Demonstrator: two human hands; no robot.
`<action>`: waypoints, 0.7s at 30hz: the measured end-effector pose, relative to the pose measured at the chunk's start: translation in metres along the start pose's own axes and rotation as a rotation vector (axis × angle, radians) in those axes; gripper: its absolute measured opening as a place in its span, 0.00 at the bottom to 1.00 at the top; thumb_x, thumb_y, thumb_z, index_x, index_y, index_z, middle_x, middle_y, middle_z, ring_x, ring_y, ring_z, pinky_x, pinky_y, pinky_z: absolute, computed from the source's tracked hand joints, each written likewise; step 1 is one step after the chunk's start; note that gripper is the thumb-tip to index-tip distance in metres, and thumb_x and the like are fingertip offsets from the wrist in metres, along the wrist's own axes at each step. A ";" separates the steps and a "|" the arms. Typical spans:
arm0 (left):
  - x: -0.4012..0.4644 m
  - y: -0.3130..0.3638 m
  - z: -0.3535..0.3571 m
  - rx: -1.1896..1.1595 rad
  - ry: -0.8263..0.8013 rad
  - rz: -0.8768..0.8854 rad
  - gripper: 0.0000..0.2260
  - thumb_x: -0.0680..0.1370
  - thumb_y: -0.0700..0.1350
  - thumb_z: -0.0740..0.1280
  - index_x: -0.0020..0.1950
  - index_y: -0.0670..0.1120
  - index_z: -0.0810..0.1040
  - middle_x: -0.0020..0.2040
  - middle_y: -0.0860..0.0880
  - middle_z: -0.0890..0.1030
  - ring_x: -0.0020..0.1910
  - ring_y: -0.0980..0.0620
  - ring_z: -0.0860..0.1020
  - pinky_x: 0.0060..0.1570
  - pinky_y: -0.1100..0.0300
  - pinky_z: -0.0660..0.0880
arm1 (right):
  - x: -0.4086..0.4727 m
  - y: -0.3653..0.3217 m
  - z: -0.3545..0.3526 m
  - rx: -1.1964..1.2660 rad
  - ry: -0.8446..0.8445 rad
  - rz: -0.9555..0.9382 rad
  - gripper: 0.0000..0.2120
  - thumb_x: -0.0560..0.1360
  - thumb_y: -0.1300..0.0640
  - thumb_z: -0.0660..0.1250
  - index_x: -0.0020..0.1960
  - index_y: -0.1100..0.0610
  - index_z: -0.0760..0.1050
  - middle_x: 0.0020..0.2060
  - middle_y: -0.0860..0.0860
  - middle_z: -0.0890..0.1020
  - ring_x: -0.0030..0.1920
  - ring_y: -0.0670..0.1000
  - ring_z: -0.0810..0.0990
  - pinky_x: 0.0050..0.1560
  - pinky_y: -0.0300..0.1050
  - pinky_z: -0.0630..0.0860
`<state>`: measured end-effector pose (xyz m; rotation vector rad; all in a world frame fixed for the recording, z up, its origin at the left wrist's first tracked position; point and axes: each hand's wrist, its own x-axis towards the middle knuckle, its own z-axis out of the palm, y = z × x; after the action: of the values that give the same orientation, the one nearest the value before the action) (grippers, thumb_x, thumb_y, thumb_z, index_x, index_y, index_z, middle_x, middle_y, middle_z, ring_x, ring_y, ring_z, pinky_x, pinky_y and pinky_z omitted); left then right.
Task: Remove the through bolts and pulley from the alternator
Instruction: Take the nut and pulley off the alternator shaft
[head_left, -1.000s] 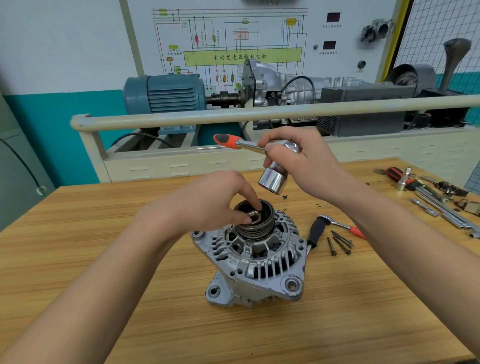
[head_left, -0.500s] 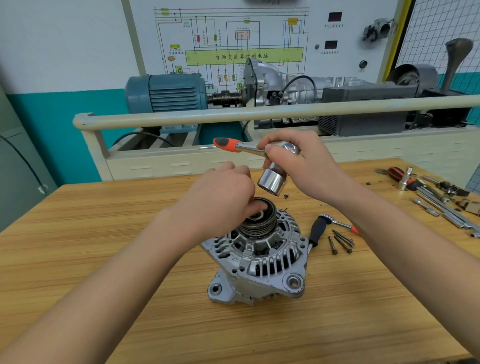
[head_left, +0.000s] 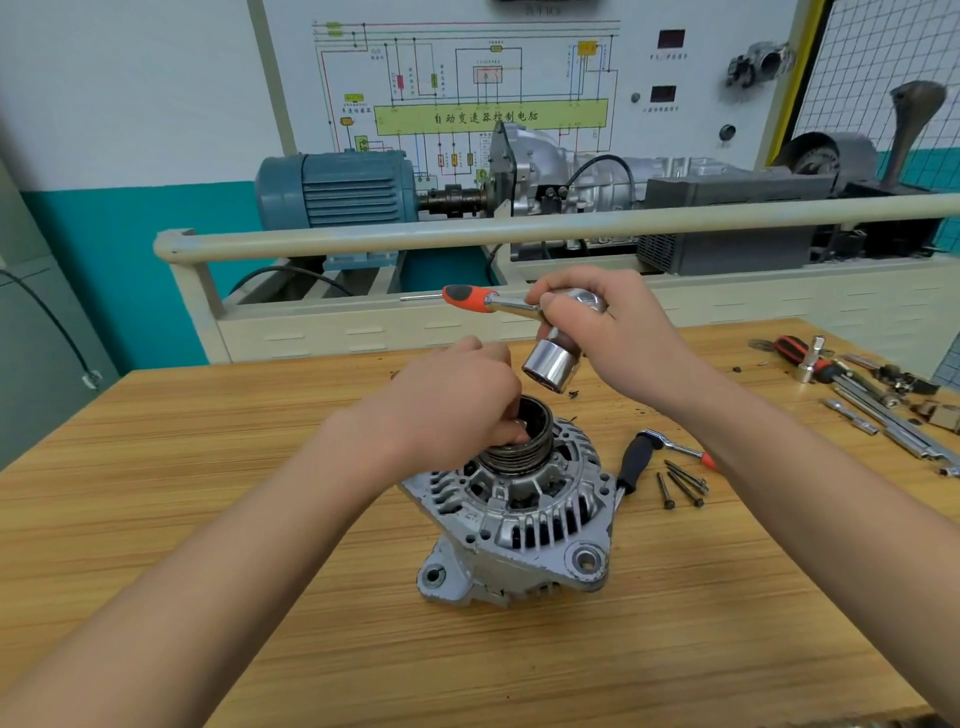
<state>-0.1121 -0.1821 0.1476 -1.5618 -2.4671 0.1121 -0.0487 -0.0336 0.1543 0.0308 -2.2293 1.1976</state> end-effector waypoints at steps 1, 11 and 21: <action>-0.002 0.002 0.002 0.045 0.034 0.007 0.15 0.79 0.56 0.62 0.56 0.47 0.79 0.48 0.51 0.66 0.49 0.51 0.63 0.48 0.57 0.64 | 0.000 0.000 -0.001 0.003 -0.002 -0.005 0.06 0.71 0.53 0.61 0.41 0.47 0.77 0.31 0.49 0.78 0.31 0.46 0.75 0.34 0.44 0.73; -0.009 0.003 0.002 -0.080 0.103 -0.080 0.17 0.78 0.58 0.64 0.54 0.46 0.81 0.59 0.50 0.73 0.58 0.50 0.71 0.54 0.54 0.71 | -0.002 -0.004 -0.001 0.005 0.006 0.007 0.08 0.70 0.50 0.60 0.41 0.46 0.77 0.31 0.49 0.77 0.32 0.45 0.75 0.36 0.44 0.74; 0.003 -0.016 -0.014 -0.379 -0.086 0.004 0.13 0.72 0.45 0.75 0.55 0.54 0.83 0.58 0.54 0.75 0.60 0.51 0.72 0.59 0.60 0.67 | 0.000 -0.001 0.003 0.055 0.078 0.059 0.11 0.73 0.53 0.60 0.42 0.54 0.80 0.36 0.58 0.79 0.28 0.39 0.71 0.26 0.32 0.67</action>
<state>-0.1240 -0.1870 0.1649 -1.7345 -2.6694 -0.3120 -0.0500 -0.0362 0.1538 -0.0598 -2.1425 1.2702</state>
